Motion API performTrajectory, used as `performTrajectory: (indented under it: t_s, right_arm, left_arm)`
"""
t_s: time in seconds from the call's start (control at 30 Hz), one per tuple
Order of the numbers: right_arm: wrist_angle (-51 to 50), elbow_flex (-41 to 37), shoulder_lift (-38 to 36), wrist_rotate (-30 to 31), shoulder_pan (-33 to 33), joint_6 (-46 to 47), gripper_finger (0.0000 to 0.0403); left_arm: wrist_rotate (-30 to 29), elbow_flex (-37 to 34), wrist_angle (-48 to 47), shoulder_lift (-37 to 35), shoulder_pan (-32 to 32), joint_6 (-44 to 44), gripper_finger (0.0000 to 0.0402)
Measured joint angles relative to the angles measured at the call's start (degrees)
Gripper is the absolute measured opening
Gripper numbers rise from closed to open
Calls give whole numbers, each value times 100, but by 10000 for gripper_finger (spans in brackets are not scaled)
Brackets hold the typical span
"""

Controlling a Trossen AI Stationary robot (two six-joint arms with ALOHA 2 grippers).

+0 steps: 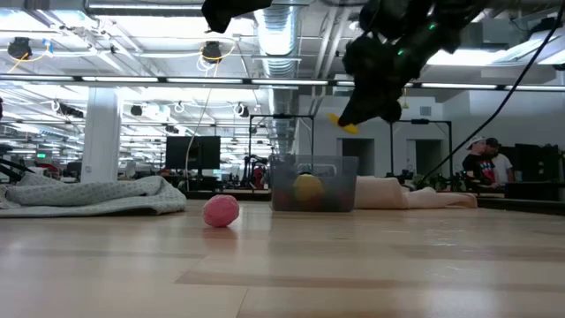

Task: Pick and placing Produce into tupperware
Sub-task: Put the yellow corn into the black bin, then put the pink peach into the black bin

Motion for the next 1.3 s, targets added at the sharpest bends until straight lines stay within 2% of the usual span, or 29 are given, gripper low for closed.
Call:
performTrajectory:
  t_s: [0.1,0.3,0.53,0.7,0.77,0.9,1.1,1.3]
  right_arm:
    - [239,258,556,-270,-213,-92,48]
    - [-59,926,1503,-286,-413,-584,73]
    - [-204,1457,1655,-436,-370,-766,170]
    - [-1041,1896,1621,-425,-413,-767,238]
    - [-1413,1926,1445,-427,-466,-765,251]
    - [-1412,1769,883,-499,-458,-790,259]
    - [-52,786,-635,-1506,-119,-850,260]
    - [1399,-856,-2294,-1435,469,-322,260]
  left_arm:
    - [0,0,-4,0,0,0,339]
    - [-203,2,-144,0,4,-294,339]
    - [-658,2,-445,0,7,-513,339]
    - [-801,2,-461,0,9,-619,339]
    - [-802,2,-498,0,9,-605,339]
    - [-802,2,-505,0,9,-574,339]
    - [-802,2,-538,0,4,-540,339]
    - [-805,2,-527,0,4,-503,339]
